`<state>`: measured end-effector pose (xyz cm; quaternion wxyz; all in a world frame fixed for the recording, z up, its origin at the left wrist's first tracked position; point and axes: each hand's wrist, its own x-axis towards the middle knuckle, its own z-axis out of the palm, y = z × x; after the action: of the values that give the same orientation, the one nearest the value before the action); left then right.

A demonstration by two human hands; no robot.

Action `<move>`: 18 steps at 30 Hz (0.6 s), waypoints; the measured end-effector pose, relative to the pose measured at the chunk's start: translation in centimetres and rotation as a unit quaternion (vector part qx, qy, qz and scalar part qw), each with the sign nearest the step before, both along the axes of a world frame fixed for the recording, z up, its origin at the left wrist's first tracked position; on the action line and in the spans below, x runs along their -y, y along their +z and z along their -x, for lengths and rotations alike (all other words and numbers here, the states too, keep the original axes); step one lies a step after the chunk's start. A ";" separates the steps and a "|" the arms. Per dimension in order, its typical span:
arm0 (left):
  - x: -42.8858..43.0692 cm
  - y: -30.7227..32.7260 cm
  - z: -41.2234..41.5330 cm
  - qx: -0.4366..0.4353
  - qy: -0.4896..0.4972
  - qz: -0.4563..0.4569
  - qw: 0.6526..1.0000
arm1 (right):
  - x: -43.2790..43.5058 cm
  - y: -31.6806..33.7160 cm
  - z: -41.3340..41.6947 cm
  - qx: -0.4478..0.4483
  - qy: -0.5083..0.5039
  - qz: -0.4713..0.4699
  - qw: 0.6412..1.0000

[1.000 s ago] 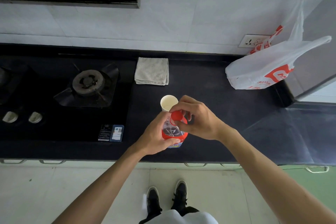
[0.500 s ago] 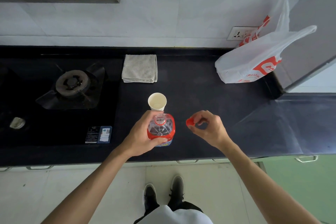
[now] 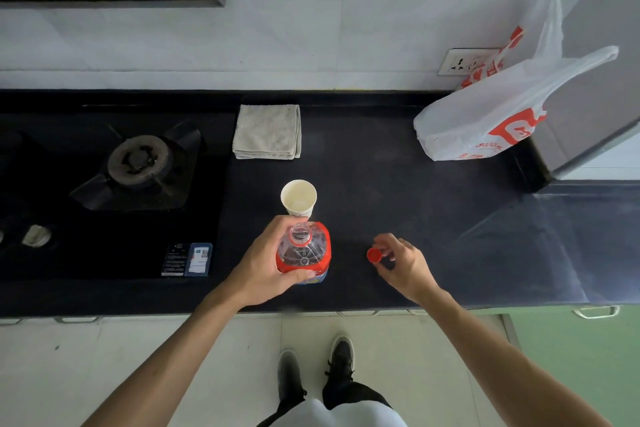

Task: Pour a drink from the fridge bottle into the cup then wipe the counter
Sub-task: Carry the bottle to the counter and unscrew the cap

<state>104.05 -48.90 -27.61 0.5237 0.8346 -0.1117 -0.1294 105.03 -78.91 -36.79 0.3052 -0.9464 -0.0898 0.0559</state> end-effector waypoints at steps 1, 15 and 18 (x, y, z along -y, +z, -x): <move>0.0 0.0 0.0 0.000 0.001 -0.002 1.000 | 0.0 -0.1 0.0 -0.001 0.001 0.005 1.000; 0.2 -0.1 0.1 0.003 0.011 -0.008 1.000 | -0.6 1.4 -2.9 -0.040 0.083 0.053 0.994; 0.2 -0.1 0.1 0.011 0.014 -0.014 1.000 | -3.0 2.9 -5.1 -0.031 0.070 -0.004 0.997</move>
<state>103.96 -49.07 -27.72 0.5121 0.8450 -0.1039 -0.1139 110.17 -75.89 -33.91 0.3073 -0.9342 -0.1467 0.1064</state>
